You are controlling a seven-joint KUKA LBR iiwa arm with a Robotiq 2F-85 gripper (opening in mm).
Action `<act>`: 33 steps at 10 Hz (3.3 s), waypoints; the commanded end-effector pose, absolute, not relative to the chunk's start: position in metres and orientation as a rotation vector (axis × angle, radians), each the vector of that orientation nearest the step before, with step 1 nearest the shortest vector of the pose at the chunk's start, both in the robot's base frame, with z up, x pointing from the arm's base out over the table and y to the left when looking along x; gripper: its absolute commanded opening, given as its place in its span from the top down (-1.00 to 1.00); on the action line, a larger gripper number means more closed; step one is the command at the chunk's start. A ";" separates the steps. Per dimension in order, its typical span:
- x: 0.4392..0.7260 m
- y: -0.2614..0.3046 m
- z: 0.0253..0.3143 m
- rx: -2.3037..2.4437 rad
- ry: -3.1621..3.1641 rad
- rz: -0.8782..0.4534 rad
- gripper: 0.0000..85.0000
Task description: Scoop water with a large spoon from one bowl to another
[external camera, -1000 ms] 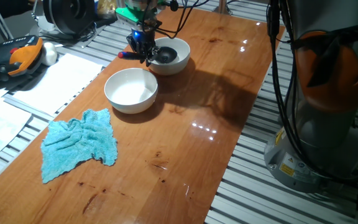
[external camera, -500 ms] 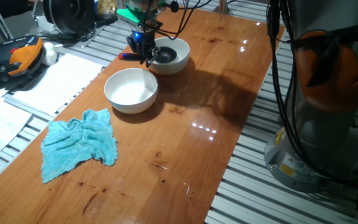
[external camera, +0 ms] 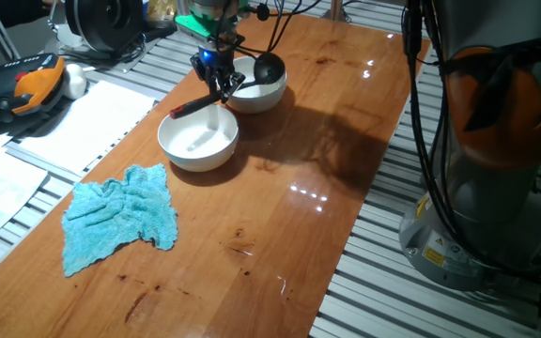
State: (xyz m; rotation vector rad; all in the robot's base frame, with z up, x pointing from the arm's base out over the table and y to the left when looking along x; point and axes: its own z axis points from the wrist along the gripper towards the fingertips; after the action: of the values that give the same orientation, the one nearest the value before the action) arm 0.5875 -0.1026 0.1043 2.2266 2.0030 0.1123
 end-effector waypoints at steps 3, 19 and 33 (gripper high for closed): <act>0.586 -0.103 0.112 2.223 2.015 0.106 0.20; 0.560 -0.038 0.205 1.004 2.972 -0.028 1.00; 0.553 0.020 0.237 -0.040 3.104 -0.082 1.00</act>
State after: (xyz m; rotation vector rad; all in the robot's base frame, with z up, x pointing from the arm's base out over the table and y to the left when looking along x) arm 0.5529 0.0206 0.2365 1.1683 2.8999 -0.0968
